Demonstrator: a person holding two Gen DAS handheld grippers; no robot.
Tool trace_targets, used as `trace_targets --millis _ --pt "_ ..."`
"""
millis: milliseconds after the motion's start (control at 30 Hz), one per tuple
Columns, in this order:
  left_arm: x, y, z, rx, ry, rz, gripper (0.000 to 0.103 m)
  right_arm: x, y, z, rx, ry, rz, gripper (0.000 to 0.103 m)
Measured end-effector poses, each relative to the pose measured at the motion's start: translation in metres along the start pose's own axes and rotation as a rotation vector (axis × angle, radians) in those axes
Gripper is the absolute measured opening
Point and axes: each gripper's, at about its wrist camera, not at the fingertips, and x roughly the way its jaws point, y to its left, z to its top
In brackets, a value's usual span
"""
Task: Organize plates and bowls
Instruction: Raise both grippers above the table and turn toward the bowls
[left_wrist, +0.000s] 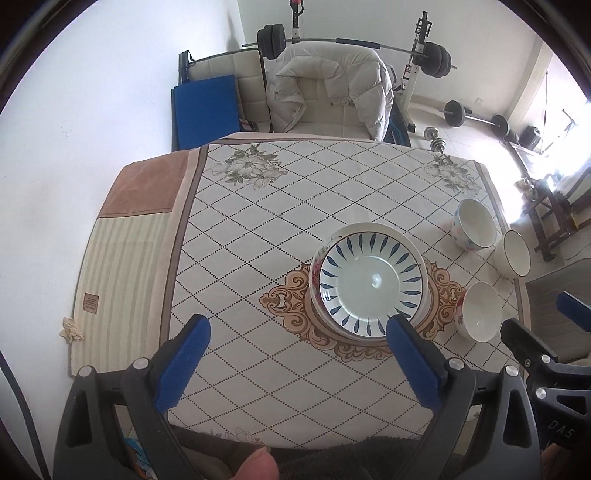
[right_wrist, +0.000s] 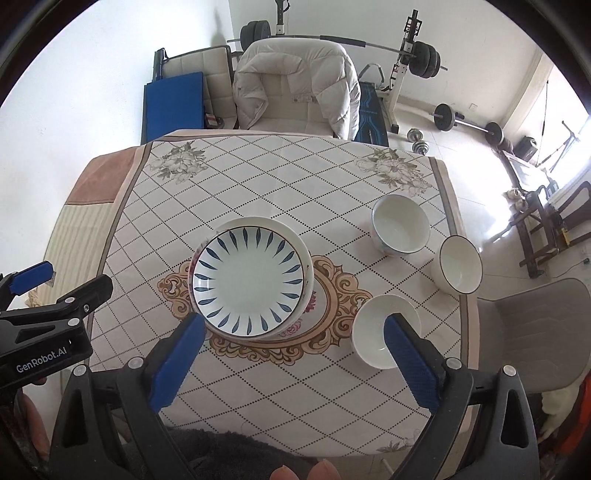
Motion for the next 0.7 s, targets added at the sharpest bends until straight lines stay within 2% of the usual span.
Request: trace_targets --millis 367,700 --pt "-0.057 0.009 -0.030 -0.002 -0.080 -0.030 0.098 -0.079 0.020 -0.038 0.009 -0.110 -0.003 0.099" --pt "-0.070 0.012 -0.042 0.005 -0.113 -0.030 0.098 -0.096 0.022 -0.045 0.035 -0.154 -0.036 0.099"
